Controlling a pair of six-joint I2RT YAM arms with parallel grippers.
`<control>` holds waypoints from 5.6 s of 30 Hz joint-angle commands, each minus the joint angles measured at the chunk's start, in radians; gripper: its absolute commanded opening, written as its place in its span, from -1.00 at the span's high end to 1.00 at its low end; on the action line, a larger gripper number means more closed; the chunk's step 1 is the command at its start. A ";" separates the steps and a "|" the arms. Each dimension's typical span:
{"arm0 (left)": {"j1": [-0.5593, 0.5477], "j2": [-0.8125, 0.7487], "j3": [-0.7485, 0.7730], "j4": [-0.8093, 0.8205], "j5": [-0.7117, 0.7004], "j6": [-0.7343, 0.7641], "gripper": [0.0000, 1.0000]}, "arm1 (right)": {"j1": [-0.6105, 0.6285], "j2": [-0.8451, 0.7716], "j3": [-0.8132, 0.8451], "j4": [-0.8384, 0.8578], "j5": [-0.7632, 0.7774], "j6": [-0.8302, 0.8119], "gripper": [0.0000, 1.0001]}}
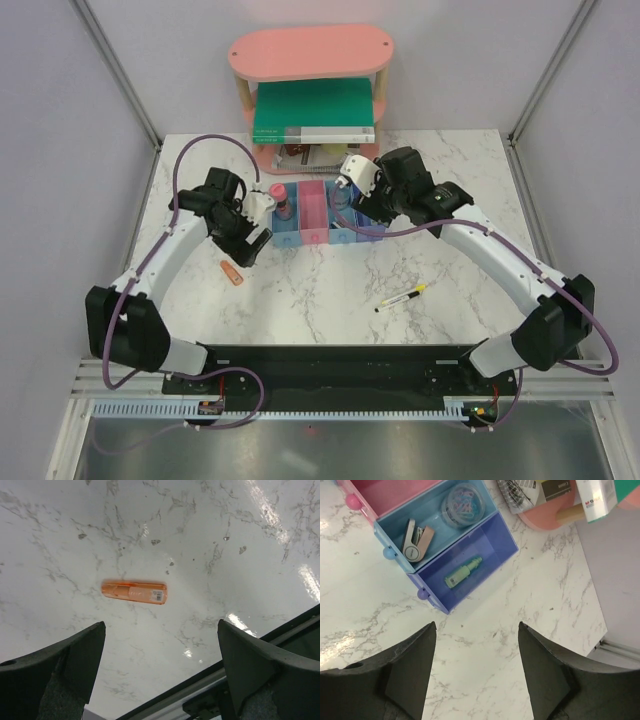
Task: Sort the stationery into containers
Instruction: Pick up the stationery from the center of the board, then place the stationery in the storage box.
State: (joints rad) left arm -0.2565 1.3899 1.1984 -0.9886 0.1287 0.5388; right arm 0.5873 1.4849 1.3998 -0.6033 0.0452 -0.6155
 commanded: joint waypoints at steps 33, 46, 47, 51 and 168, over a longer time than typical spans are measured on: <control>0.160 0.434 0.041 0.008 -0.069 -0.477 -0.99 | 0.005 -0.124 -0.084 -0.012 0.053 -0.036 -0.53; 0.151 0.505 0.021 0.025 -0.046 -0.467 -0.99 | 0.005 -0.118 -0.073 -0.009 0.041 -0.029 -0.53; 0.145 0.508 0.021 0.030 -0.046 -0.465 -0.99 | 0.005 -0.117 -0.071 -0.007 0.039 -0.027 -0.53; 0.132 0.521 0.012 0.047 -0.055 -0.459 -0.99 | 0.005 -0.110 -0.055 -0.012 0.033 -0.020 -0.53; -0.402 0.992 0.989 0.343 0.246 -0.554 -0.38 | -0.501 -0.302 -0.427 0.181 -0.131 0.306 -0.54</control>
State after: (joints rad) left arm -0.6601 2.4004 2.1548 -0.6510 0.4160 -0.0113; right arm 0.0875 1.2049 0.9730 -0.4477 -0.0570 -0.3199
